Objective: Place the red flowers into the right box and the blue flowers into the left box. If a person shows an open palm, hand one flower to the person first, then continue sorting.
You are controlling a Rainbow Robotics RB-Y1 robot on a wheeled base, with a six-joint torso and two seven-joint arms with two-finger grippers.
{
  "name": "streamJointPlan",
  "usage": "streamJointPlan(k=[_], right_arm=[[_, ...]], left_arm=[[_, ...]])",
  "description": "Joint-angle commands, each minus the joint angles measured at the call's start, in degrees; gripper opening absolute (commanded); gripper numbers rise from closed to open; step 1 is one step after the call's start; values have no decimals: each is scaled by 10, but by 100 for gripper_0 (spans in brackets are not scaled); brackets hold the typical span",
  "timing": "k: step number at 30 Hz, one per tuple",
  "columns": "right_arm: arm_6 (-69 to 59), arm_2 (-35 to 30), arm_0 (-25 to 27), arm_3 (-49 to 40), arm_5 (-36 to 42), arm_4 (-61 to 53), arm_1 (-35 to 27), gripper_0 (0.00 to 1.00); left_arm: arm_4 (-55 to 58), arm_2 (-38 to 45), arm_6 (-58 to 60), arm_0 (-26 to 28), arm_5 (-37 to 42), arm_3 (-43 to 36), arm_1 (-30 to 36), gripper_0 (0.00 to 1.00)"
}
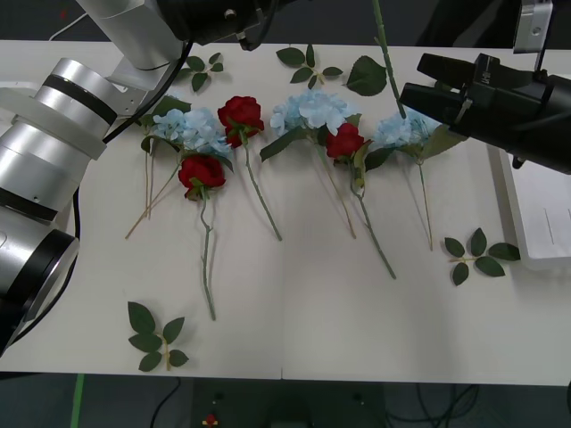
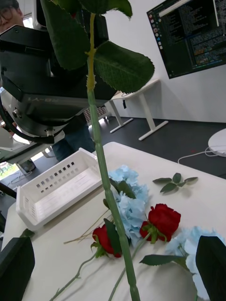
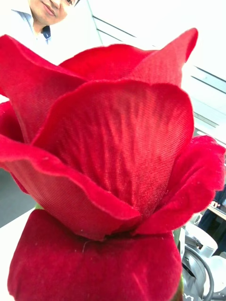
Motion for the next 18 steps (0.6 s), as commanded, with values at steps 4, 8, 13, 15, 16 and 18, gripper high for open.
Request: streamJointPlan(k=[4, 8, 13, 15, 16, 18], right_arm=[[7, 13, -53, 10, -12, 13, 41, 100], [7, 42, -72, 34, -22, -7, 44, 0], [7, 46, -75, 38, -28, -8, 47, 0], [7, 46, -75, 38, -28, -8, 46, 0], [7, 46, -75, 38, -28, -9, 46, 0], [7, 46, -74, 38, -28, -9, 46, 0]], left_arm=[[9, -3, -24, 2, -6, -22, -8, 0], [9, -3, -24, 2, -6, -22, -8, 0], [9, -3, -24, 2, -6, -22, -8, 0], [9, -3, -24, 2, -6, -22, -8, 0], [9, -3, -24, 2, -6, -22, -8, 0], [9, -3, -24, 2, -6, -22, -8, 0]])
